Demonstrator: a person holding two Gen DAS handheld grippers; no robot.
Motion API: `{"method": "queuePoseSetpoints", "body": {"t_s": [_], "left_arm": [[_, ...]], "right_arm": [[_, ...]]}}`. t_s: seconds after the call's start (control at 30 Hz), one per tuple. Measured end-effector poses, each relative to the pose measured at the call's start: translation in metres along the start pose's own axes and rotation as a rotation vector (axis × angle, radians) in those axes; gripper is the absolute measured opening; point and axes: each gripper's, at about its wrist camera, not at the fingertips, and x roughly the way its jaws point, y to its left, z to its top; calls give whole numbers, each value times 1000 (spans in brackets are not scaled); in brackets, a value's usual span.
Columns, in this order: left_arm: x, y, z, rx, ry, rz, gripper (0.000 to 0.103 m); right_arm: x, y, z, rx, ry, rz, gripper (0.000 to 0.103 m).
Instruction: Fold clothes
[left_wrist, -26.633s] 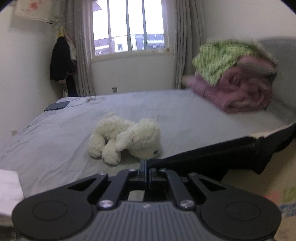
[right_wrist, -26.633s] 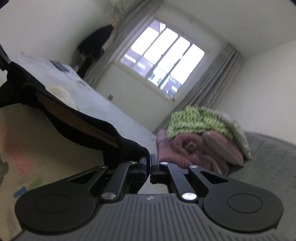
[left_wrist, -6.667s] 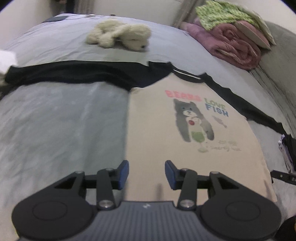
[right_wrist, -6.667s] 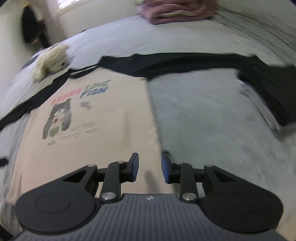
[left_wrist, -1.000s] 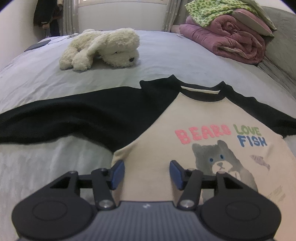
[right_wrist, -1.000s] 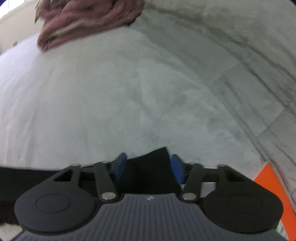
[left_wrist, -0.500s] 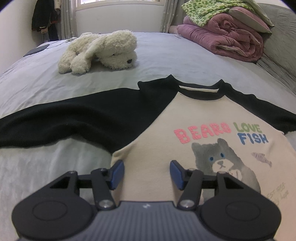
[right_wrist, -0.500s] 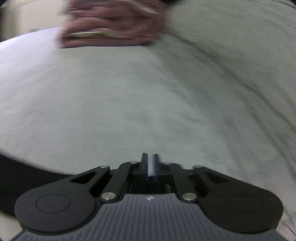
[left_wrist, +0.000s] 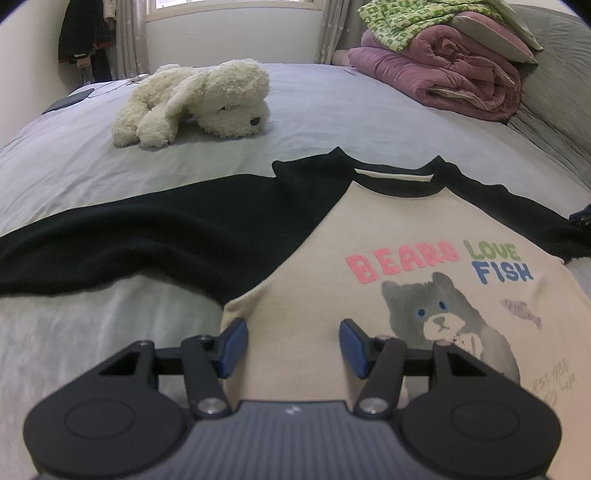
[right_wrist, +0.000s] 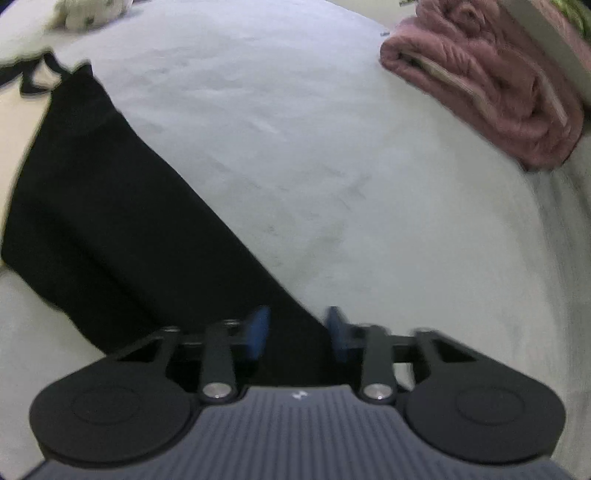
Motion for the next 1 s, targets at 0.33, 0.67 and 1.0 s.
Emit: {"method": "queuePoseSetpoints", "body": {"t_s": [0.33, 0.67, 1.0], "left_arm": [[-1, -3, 0, -36, -36, 40, 54], [-4, -2, 2, -43, -52, 38, 55], [-6, -3, 3, -44, -60, 26, 55]], "right_arm": [[-8, 13, 13, -92, -86, -225, 0], [28, 39, 8, -207, 46, -375, 2], [-22, 77, 54, -153, -208, -68, 59]]}}
